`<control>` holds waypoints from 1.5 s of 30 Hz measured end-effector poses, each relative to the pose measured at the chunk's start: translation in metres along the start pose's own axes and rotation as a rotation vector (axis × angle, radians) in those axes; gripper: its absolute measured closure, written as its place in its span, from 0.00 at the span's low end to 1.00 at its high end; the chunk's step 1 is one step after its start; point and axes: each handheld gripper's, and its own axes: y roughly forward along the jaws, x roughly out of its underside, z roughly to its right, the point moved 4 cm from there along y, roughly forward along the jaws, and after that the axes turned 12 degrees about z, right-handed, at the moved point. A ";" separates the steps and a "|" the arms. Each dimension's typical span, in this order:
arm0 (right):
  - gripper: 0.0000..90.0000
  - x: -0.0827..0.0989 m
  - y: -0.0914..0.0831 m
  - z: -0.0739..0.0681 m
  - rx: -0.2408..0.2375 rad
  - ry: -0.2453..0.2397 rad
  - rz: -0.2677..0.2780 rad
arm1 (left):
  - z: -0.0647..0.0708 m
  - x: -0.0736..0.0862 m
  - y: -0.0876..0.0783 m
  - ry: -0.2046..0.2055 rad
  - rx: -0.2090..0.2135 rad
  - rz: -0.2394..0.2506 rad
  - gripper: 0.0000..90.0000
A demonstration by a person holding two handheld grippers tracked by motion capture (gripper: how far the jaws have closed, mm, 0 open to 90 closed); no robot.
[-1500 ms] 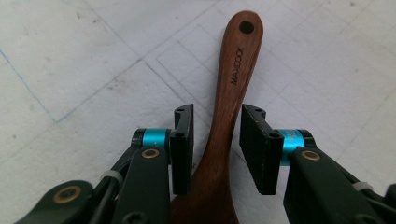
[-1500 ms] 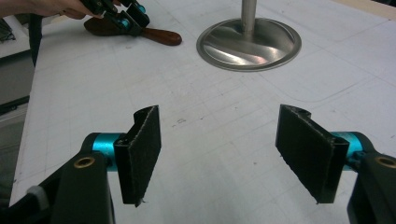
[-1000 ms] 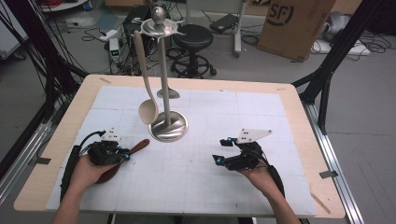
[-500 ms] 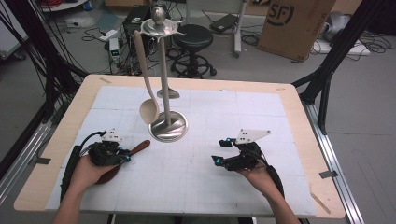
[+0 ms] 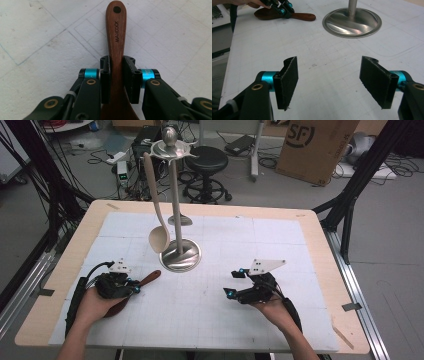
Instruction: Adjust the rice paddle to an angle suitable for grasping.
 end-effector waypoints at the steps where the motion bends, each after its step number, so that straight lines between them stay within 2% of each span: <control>1: 0.34 0.000 0.000 0.000 0.000 0.001 -0.002 | 0.000 0.000 0.000 0.000 0.000 0.000 0.86; 5: 0.34 0.000 0.002 -0.001 -0.003 0.000 -0.001 | -0.001 -0.001 -0.001 -0.022 0.015 0.003 0.87; 9: 0.34 -0.002 0.004 -0.003 -0.010 0.006 0.008 | 0.003 -0.003 -0.002 -0.023 0.031 0.020 0.87; 15: 0.34 -0.005 0.011 -0.010 -0.022 0.015 0.023 | 0.010 -0.011 -0.004 -0.013 0.058 0.054 0.87; 20: 0.33 -0.006 0.020 -0.016 -0.041 0.018 0.025 | 0.019 -0.020 -0.004 0.016 0.088 0.076 0.87; 28: 0.33 -0.007 0.033 -0.026 -0.067 0.046 0.028 | 0.032 -0.029 -0.002 0.031 0.125 0.106 0.87; 41: 0.37 -0.009 0.060 -0.035 -0.095 0.081 0.025 | 0.053 -0.045 0.004 0.061 0.188 0.144 0.87; 45: 0.38 -0.011 0.065 -0.034 -0.090 0.109 0.031 | 0.059 -0.050 0.003 0.062 0.208 0.161 0.87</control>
